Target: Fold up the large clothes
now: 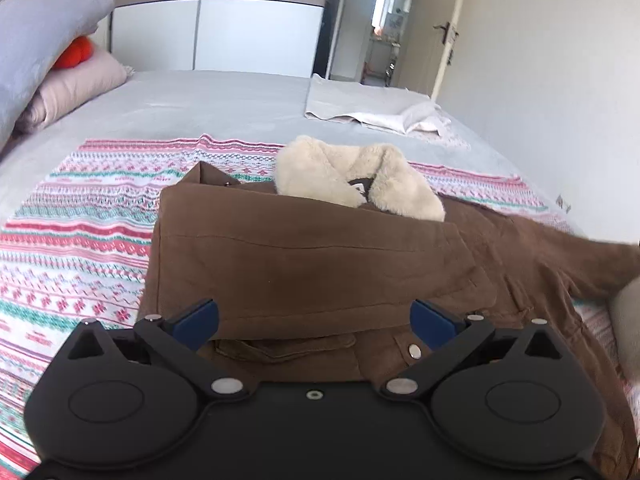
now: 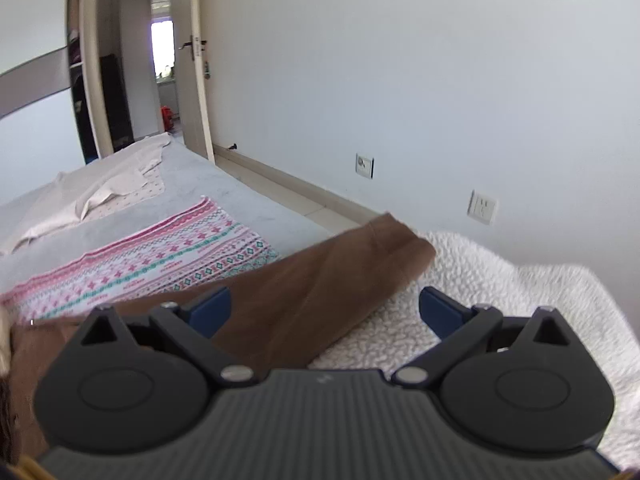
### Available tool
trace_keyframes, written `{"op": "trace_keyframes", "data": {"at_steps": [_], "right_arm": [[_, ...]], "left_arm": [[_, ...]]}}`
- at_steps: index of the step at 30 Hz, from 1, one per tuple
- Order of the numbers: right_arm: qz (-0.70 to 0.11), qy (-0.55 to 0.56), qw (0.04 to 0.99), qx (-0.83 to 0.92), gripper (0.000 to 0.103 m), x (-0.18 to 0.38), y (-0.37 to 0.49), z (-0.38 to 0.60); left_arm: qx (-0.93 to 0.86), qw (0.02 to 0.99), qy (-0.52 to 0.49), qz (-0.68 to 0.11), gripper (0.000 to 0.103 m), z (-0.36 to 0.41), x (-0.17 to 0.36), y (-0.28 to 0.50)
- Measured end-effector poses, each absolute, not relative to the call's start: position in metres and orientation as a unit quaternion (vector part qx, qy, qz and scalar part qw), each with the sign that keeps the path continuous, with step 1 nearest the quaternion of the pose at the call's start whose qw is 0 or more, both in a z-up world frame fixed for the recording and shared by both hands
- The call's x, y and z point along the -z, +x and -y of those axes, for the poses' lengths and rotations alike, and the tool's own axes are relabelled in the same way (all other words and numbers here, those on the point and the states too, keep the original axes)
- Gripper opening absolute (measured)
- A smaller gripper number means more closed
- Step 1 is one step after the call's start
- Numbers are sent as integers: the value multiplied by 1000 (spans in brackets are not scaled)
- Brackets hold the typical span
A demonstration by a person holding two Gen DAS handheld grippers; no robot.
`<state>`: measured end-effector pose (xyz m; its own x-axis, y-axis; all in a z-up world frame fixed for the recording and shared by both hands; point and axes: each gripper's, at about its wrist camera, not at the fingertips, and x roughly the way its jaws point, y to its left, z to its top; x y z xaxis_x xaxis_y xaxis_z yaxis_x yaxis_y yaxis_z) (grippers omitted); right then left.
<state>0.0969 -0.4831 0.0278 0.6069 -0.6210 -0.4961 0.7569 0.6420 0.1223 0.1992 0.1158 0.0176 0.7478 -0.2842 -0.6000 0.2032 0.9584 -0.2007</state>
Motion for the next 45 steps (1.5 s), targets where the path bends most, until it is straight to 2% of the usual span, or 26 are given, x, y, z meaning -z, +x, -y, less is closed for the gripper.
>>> {"op": "trace_keyframes", "data": {"at_steps": [5, 8, 10, 12, 14, 15, 18, 26, 35, 40, 45], "right_arm": [[-211, 206, 869, 396, 79, -21, 109, 501], [-222, 213, 861, 406, 76, -15, 115, 505], [-229, 215, 851, 421, 67, -11, 118, 507], [-227, 216, 843, 437, 44, -9, 117, 507], [-216, 223, 845, 435, 29, -8, 115, 507], [-211, 222, 848, 431, 16, -8, 114, 506], [-188, 188, 868, 420, 6, -14, 115, 489], [-169, 77, 923, 337, 5, -44, 149, 401], [-138, -13, 972, 187, 5, -83, 196, 247], [-157, -51, 983, 81, 5, -73, 228, 150], [-214, -65, 975, -19, 5, -39, 260, 69]], "left_arm": [[116, 929, -67, -344, 103, -115, 2, 219], [112, 932, -68, -338, 103, -117, 9, 225], [108, 931, -69, -342, 103, -120, 14, 229], [102, 929, -82, -345, 103, -125, 18, 232], [98, 927, -94, -349, 103, -130, 21, 235], [97, 927, -99, -348, 103, -132, 21, 236], [99, 928, -117, -340, 103, -140, 19, 241], [119, 928, -171, -310, 103, -151, 7, 252], [133, 926, -205, -289, 103, -159, 6, 262], [125, 927, -218, -279, 103, -166, 13, 268], [110, 922, -244, -279, 103, -177, 22, 275]]}}
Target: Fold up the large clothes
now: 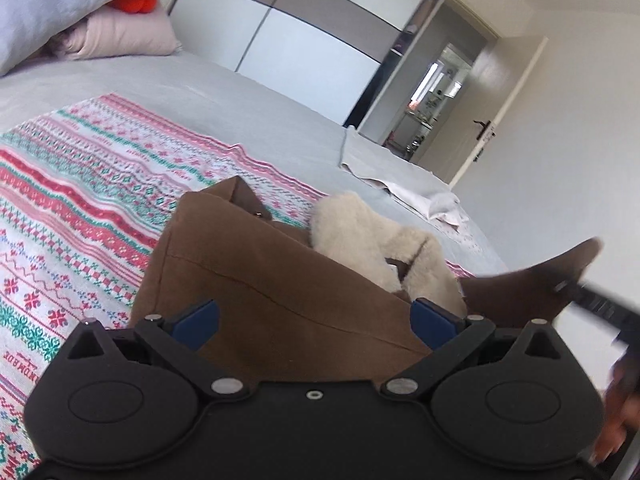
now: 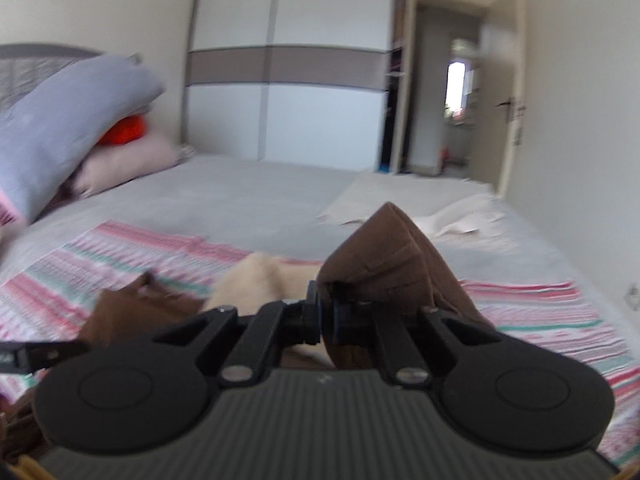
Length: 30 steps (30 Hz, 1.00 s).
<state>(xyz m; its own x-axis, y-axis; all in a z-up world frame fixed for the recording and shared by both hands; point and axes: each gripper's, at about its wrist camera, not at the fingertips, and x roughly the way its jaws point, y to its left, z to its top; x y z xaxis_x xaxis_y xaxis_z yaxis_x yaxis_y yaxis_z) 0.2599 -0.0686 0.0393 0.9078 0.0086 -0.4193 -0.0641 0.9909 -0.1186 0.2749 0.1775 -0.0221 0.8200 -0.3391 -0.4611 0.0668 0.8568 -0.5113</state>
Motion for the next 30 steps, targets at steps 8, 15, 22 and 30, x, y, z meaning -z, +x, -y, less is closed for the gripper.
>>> {"op": "trace_keyframes", "data": {"at_steps": [8, 15, 22, 30], "right_arm": [[-400, 8, 903, -159, 41, 40, 293, 45], [-312, 93, 929, -177, 60, -24, 262, 122], [-289, 195, 928, -135, 61, -22, 264, 206], [-342, 193, 918, -61, 61, 23, 268, 248]], "left_arm": [[91, 921, -237, -294, 103, -178, 34, 280], [136, 945, -104, -278, 103, -128, 19, 267], [219, 933, 81, -274, 103, -43, 21, 266], [211, 924, 157, -278, 100, 5, 44, 291]]}}
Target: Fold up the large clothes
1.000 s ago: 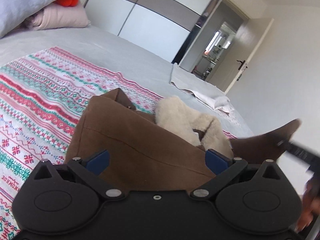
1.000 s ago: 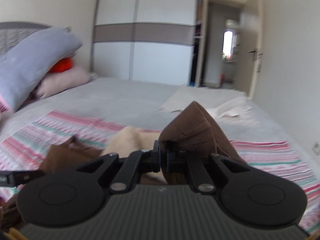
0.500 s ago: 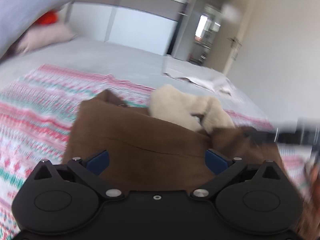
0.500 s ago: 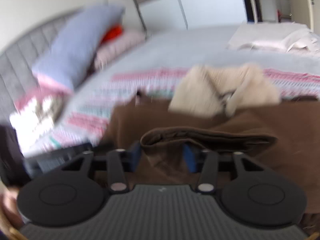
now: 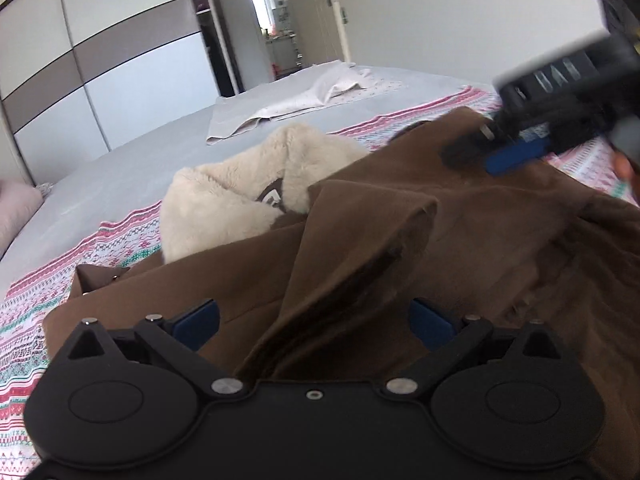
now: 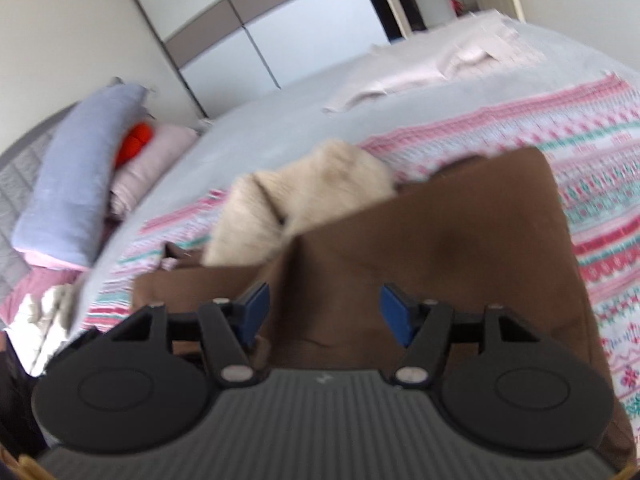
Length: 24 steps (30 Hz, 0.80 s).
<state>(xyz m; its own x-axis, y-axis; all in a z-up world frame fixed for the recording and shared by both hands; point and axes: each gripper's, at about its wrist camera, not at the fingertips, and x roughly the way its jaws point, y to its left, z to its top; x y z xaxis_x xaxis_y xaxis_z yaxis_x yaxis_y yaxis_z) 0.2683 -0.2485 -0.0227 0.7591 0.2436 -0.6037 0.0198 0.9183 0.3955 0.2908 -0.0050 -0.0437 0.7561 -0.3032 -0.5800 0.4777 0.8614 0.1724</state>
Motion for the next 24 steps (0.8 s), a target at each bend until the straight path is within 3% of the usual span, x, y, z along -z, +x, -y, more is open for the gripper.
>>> {"op": "trace_keyframes", "data": {"at_steps": [1, 7, 13, 17, 20, 21, 22, 24], "right_arm": [[-347, 196, 915, -55, 61, 28, 270, 252], [-353, 207, 912, -33, 61, 35, 267, 269], [-342, 218, 913, -44, 62, 31, 263, 280], [-343, 222, 912, -45, 62, 30, 262, 281], [-337, 214, 916, -45, 62, 25, 259, 286], [-332, 213, 918, -45, 62, 21, 256, 289], [-324, 213, 921, -44, 63, 17, 253, 293], [-306, 213, 927, -43, 64, 9, 245, 303]], "left_arm": [[205, 927, 138, -281, 96, 3, 42, 298], [39, 958, -50, -281, 93, -62, 27, 339], [119, 911, -194, -345, 92, -131, 44, 348], [158, 880, -244, -375, 64, -129, 59, 351], [188, 872, -235, -387, 52, -107, 60, 342], [187, 880, -206, -384, 41, -96, 57, 336], [185, 886, -184, -383, 19, -89, 56, 335], [179, 900, -182, -355, 13, -89, 46, 325]]}}
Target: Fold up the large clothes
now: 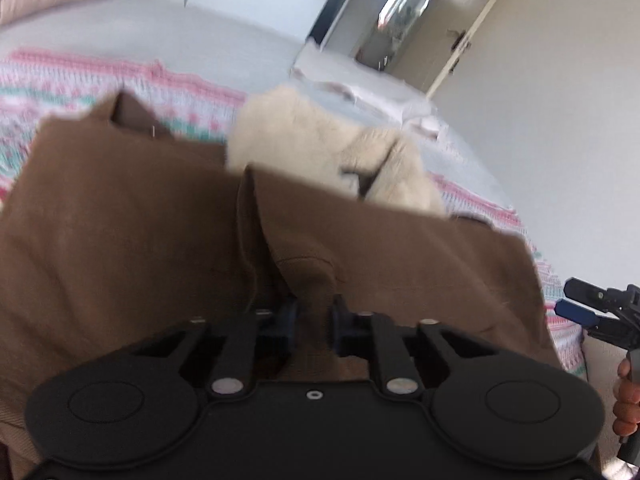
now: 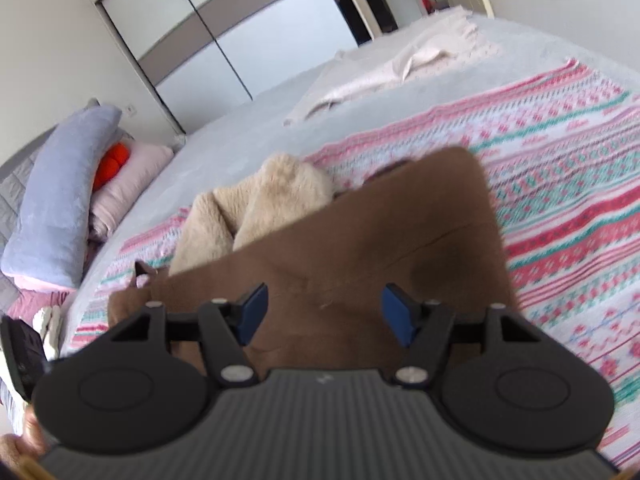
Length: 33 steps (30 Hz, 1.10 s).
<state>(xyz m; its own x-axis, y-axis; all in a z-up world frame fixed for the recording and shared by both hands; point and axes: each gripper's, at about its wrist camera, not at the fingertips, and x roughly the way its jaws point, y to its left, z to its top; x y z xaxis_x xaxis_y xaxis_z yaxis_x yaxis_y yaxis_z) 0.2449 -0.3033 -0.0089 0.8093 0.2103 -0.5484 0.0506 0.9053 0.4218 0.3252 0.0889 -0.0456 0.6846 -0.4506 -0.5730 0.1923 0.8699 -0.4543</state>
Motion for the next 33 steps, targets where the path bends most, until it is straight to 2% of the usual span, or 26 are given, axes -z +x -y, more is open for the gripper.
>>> {"op": "trace_keyframes", "data": {"at_steps": [2, 4, 6, 7, 9, 11, 15, 19, 21, 25, 27, 28, 29, 32, 33], "right_arm": [[-292, 211, 932, -45, 64, 3, 237, 312], [-287, 195, 937, -41, 63, 2, 232, 315], [-299, 166, 939, -30, 57, 10, 233, 312], [-310, 149, 939, -19, 56, 18, 236, 309], [-342, 111, 933, 15, 54, 41, 244, 304], [-375, 73, 924, 35, 48, 64, 252, 298], [-364, 6, 930, 41, 49, 63, 251, 277], [-339, 12, 940, -24, 49, 55, 241, 274], [-358, 26, 932, -47, 50, 67, 240, 280], [-351, 53, 934, -37, 49, 85, 233, 285], [-360, 47, 931, -21, 51, 72, 226, 276], [-361, 42, 931, -21, 53, 62, 219, 272], [-356, 39, 933, -28, 60, 52, 210, 271], [-343, 37, 938, -39, 74, 22, 178, 273], [-343, 36, 938, -38, 78, 14, 170, 273]], "left_arm": [[169, 911, -188, -326, 13, -92, 32, 314], [156, 916, -166, -329, 14, -90, 29, 308], [114, 922, -69, -363, 22, -71, 37, 310], [90, 921, -12, -380, 29, -60, 45, 312], [48, 934, 31, -353, 31, -51, 48, 302], [35, 955, 27, -295, 29, -48, 41, 287], [124, 964, 2, -237, 30, -47, 35, 268], [168, 935, 12, -312, 30, -46, 64, 278], [176, 939, 6, -294, 29, -50, 84, 274], [166, 940, -1, -299, 31, -50, 75, 270], [145, 939, -16, -310, 42, -58, 62, 266], [146, 940, -28, -308, 54, -62, 53, 257], [154, 940, -38, -301, 64, -70, 45, 248], [163, 940, -33, -296, 79, -92, 22, 220], [164, 939, -28, -302, 81, -99, 16, 211]]}}
